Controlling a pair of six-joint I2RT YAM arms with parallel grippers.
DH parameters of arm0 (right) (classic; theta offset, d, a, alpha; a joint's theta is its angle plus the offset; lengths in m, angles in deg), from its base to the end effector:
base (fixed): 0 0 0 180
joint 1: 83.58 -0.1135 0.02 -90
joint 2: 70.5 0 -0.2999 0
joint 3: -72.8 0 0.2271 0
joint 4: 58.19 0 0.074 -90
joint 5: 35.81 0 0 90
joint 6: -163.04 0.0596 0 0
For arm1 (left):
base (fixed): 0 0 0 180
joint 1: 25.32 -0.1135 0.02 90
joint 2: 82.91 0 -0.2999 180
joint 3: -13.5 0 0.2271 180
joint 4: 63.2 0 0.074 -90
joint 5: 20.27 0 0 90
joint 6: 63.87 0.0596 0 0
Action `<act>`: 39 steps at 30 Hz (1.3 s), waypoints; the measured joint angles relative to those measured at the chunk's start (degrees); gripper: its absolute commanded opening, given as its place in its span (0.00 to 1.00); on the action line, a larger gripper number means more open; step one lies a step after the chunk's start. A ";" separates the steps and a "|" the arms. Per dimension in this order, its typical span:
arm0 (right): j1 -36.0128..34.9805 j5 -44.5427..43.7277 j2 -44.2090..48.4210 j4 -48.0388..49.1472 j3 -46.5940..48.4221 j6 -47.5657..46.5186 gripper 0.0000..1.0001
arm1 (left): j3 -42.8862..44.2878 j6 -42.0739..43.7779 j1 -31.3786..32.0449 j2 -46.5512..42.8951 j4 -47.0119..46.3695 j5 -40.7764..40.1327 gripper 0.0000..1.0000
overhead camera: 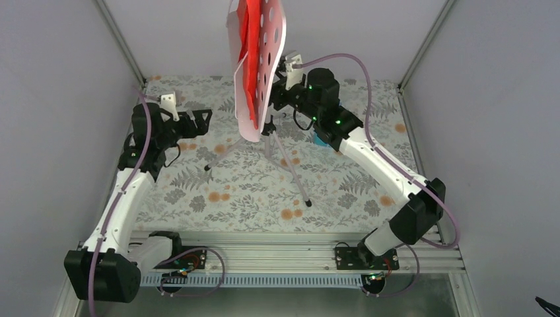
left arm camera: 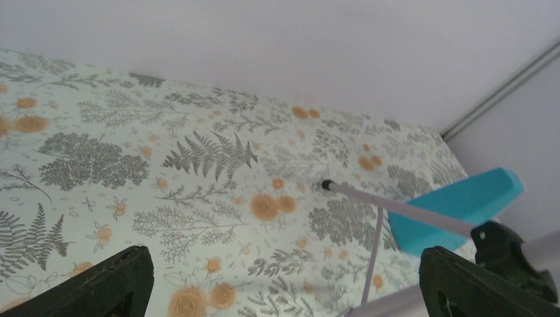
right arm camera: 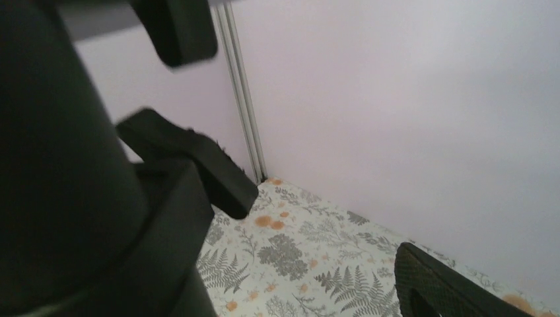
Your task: Pack up the instrument practice props
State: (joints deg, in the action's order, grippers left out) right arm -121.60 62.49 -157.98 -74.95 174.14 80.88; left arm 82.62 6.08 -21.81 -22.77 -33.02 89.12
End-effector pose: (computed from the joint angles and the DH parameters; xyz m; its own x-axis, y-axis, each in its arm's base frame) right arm 0.2784 0.2286 0.4608 -0.1381 0.0634 -0.9884 -0.7109 0.6885 0.1435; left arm 0.2148 -0.0330 0.3619 -0.4648 -0.2955 -0.8347 0.2207 0.8742 -0.4324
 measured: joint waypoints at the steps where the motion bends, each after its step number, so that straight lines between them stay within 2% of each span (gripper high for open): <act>1: -0.15 -0.07 -0.39 -0.31 0.00 -0.37 0.76 | -0.02 0.66 -0.11 -0.31 0.81 0.52 1.00; 4: -0.24 -0.24 -0.98 -0.50 0.00 -1.22 0.72 | -0.02 2.78 -0.20 -1.01 2.64 1.90 1.00; 11: -1.01 2.29 -2.12 -0.83 1.84 -3.23 0.19 | -0.81 6.56 -0.24 -1.79 4.37 5.33 1.00; 13: -1.25 3.78 -2.08 -1.03 1.86 -4.52 0.07 | -1.01 7.87 -0.26 -2.40 4.61 8.66 0.99; 14: -1.22 4.39 -1.99 -1.11 1.86 -5.99 0.04 | -1.16 8.46 -0.26 -2.69 4.52 11.17 0.99; 19: -0.42 8.61 -0.24 -3.15 1.05 -8.68 0.04 | -4.02 10.38 1.73 -4.76 4.11 20.46 0.97; 24: 2.56 17.75 4.48 -5.49 -2.56 -10.62 0.04 | -9.22 9.75 9.11 -7.23 1.86 24.79 0.95; 30: 7.37 30.77 7.10 -8.24 -4.11 -13.14 0.04 | -13.27 6.69 19.50 -6.32 -4.33 23.96 0.88; 39: 9.51 39.04 8.70 -8.11 -6.01 -14.43 0.04 | -13.40 5.92 29.62 5.86 -14.14 18.62 0.78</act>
State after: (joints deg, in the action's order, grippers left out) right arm -112.10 101.53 -149.28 -83.05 168.13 66.45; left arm 69.22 12.00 7.81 -16.92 -47.17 107.75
